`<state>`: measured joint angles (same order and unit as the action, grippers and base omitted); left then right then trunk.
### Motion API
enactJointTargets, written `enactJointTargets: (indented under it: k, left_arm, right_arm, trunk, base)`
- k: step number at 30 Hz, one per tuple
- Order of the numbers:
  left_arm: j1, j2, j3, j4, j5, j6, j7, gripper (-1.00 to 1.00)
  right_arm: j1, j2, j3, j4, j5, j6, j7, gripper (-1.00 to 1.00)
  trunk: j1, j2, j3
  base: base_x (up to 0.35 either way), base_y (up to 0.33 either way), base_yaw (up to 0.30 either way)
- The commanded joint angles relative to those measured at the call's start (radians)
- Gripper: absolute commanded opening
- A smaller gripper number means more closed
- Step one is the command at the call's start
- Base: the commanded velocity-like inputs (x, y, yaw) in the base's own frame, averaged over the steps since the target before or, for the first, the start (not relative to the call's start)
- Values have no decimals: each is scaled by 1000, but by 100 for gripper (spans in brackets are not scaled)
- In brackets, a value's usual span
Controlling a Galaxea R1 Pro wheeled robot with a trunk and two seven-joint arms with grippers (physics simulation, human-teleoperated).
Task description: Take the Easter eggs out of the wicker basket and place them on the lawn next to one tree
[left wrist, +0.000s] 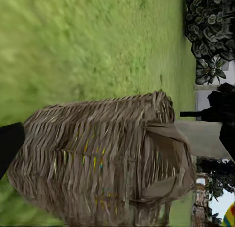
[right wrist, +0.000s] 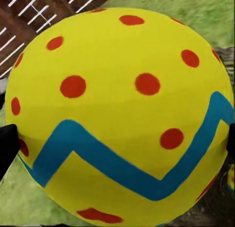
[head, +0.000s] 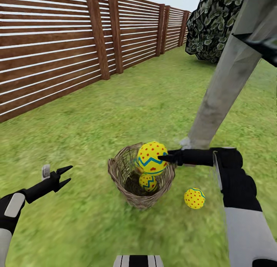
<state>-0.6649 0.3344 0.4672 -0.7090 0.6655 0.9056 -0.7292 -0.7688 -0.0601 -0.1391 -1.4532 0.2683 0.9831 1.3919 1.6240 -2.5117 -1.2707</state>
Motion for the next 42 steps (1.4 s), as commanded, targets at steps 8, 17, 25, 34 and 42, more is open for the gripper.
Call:
enactJointTargets:
  k: [8, 17, 25, 34, 42]
  left_arm:
    - [-1, -3, -2, -6, -1, 3, -15, 100]
    - [-1, -36, -5, -11, -3, 2, -14, 100]
    - [-1, -64, -136, -179, 1, 5, -103, 100]
    - [-1, -110, -292, -231, 0, 4, -379, 100]
    - [-1, -99, -285, -225, 0, 4, -384, 100]
  right_arm:
    - [76, -8, -549, 31, 104, -82, -123, -100]
    - [80, -17, -659, 503, 218, -766, -813, -100]
    - [77, -74, -556, 948, 236, -1026, -1375, -100]
    - [66, -105, -481, 1089, 236, -1038, -1452, -100]
    - [62, -102, -476, 1090, 237, -1038, -1452, -100]
  trunk:
    - [-4, 2, 30]
    - [-8, 4, 65]
    - [-9, 4, 73]
    - [-9, 4, 73]
    - [-8, 3, 57]
  base:
    - [-107, 0, 0]
    - [0, 0, 0]
    - [0, 0, 0]
    - [0, -186, 0]
    - [0, -22, 0]
